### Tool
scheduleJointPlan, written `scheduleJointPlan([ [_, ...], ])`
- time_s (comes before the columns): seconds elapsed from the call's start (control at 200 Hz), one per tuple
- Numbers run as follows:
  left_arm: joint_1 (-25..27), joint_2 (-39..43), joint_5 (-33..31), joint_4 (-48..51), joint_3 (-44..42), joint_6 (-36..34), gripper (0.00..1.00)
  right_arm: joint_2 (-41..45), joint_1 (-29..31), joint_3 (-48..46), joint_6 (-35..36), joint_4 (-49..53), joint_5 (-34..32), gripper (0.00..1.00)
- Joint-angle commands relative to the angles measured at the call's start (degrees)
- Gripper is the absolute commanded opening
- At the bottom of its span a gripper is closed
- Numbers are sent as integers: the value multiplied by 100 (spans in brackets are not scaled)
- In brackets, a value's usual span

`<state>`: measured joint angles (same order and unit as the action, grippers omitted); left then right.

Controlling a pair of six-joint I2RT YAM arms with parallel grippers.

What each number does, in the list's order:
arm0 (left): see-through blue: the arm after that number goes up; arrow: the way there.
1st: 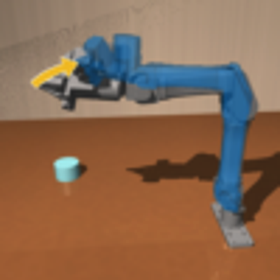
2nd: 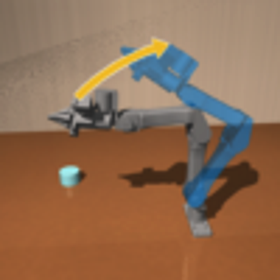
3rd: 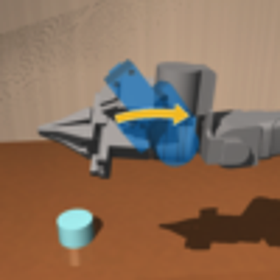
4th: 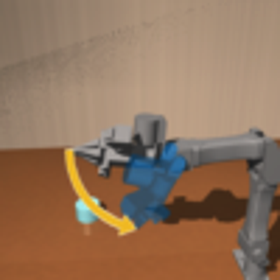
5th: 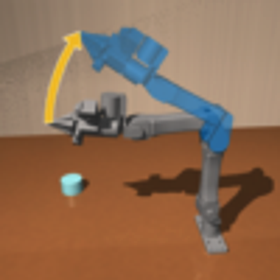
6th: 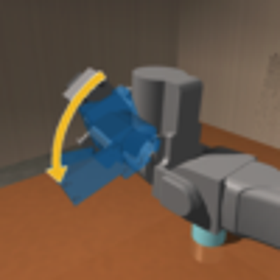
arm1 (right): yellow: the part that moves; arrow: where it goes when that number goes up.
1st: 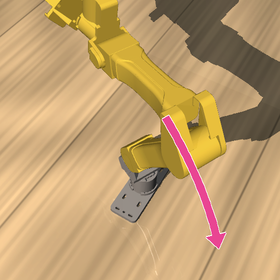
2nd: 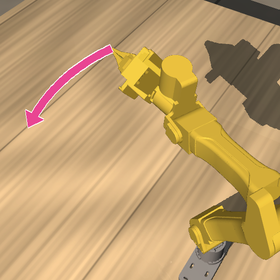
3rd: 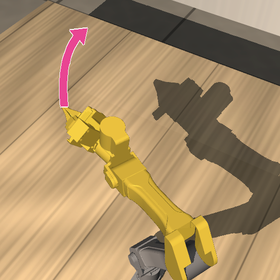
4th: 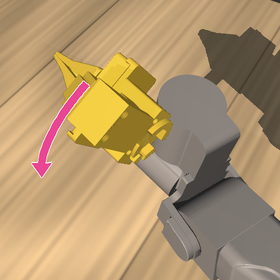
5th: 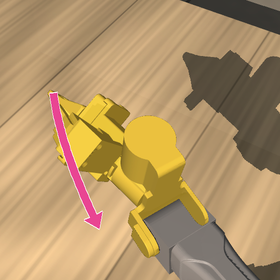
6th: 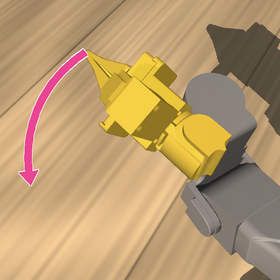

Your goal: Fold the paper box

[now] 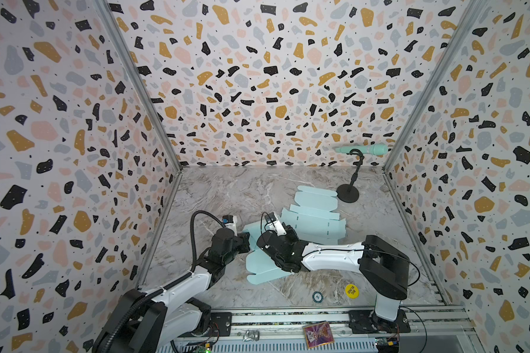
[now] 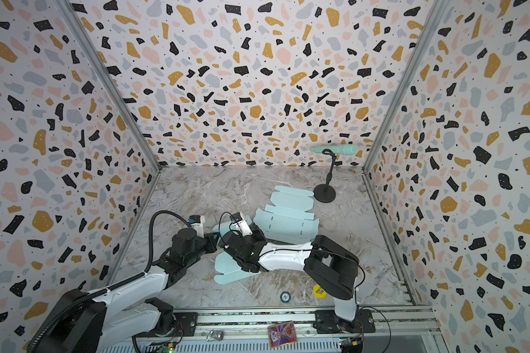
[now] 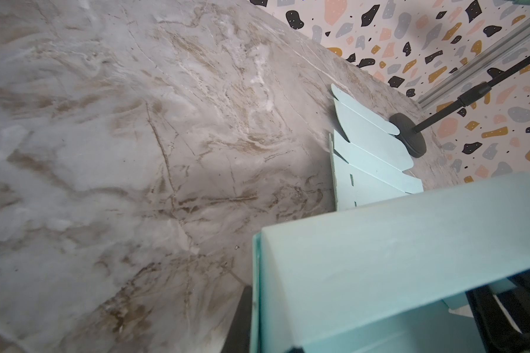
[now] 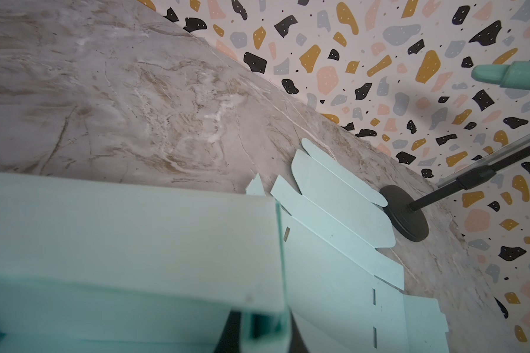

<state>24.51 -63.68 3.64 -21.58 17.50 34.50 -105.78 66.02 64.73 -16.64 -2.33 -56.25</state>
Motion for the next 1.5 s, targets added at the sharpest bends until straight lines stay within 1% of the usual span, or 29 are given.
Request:
scheduleJointPlan([
  [0.0, 54, 93, 372, -601, 8, -75, 0, 81, -38, -135, 198, 169, -176, 11],
  [0.075, 56, 71, 372, -610, 8, -70, 0, 101, -20, -131, 188, 155, -163, 16],
  [0.19, 54, 58, 366, -619, 17, -83, 0, 195, -1, -168, 179, 87, -164, 21],
  [0.426, 54, -2, 299, -600, 52, -127, 0, 378, 6, -274, 100, 83, -79, 27],
  [0.571, 56, -57, 280, -610, 52, -136, 0, 422, 2, -269, 85, 76, -53, 29],
  [0.706, 54, -68, 260, -604, 48, -137, 0, 511, 7, -305, -13, 160, -48, 28],
  [0.821, 54, -83, 242, -593, 52, -154, 0, 724, -8, -487, -147, 185, 42, 17],
  [0.891, 60, -97, 240, -601, 61, -170, 0, 782, -18, -571, -180, 171, 78, 13],
  [1.051, 54, -153, 269, -619, 95, -176, 0, 589, -111, -508, -92, 127, 124, 7],
  [1.151, 54, -140, 273, -626, 79, -189, 0, 370, -119, -391, 43, 98, -19, 8],
  [1.252, 54, -171, 278, -636, 65, -189, 0, 144, -107, -274, 142, 84, -168, 15],
  [1.332, 54, -180, 273, -671, 44, -175, 0, -33, -107, -211, 216, 83, -261, 17],
  [1.427, 54, -189, 278, -706, 35, -165, 0, -174, -107, -189, 217, 118, -361, 17],
  [1.497, 53, -206, 286, -724, 33, -170, 0, -222, -115, -213, 225, 93, -396, 13],
])
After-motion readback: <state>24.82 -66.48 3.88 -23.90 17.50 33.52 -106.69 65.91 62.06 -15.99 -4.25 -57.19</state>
